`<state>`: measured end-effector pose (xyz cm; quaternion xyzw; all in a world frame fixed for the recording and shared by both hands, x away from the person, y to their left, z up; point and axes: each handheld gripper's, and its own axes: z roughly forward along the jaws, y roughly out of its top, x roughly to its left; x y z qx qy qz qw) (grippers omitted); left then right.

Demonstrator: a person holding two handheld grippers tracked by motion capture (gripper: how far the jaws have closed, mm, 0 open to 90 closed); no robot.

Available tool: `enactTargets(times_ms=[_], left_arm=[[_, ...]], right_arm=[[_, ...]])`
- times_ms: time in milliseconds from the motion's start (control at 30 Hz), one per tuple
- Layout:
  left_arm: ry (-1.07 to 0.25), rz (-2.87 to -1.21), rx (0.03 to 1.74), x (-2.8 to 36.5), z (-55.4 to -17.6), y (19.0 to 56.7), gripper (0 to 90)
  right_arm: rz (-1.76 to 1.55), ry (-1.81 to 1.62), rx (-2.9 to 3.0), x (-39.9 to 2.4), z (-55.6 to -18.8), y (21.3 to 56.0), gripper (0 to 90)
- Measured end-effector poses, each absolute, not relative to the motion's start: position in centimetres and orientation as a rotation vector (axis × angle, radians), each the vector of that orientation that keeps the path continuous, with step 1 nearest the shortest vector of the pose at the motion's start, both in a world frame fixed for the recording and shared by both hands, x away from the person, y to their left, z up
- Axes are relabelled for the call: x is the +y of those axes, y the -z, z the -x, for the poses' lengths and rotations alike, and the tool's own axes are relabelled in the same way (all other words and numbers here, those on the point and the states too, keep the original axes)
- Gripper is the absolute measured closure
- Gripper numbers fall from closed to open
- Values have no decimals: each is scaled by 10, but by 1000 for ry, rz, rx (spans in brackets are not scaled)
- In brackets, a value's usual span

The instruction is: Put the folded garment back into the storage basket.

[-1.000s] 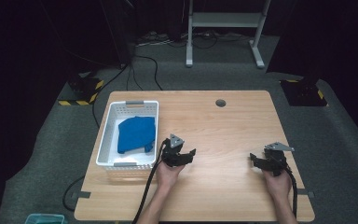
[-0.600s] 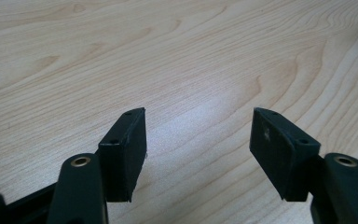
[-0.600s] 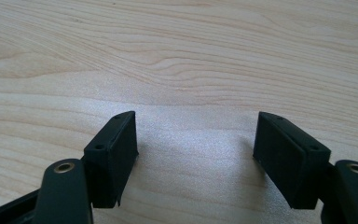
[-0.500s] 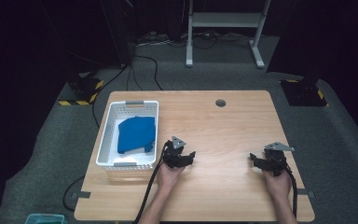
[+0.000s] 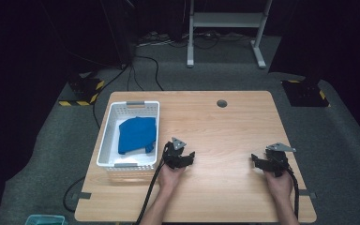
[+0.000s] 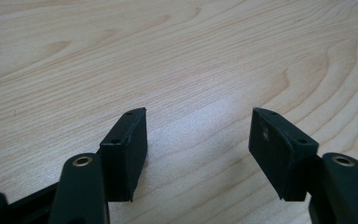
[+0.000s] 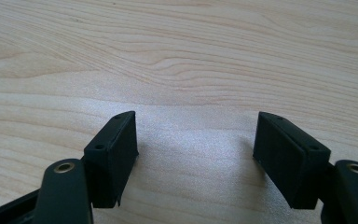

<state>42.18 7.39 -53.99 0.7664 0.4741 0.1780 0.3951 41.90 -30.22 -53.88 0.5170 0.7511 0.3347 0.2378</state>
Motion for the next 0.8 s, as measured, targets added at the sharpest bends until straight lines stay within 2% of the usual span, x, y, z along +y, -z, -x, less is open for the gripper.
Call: enactTargets(times_ms=[200,300,800], left_arm=[[-548,-2030,1181,64,-421,540,359],[-557,-2016,1219,65,-423,541,326],[-563,-2013,1229,65,-423,540,320]], right_arm=[[-1419,-919,2060,-302,-419,539,306],[-1415,-919,2061,-302,-419,539,307],[-1411,-921,2065,-302,-419,539,308]])
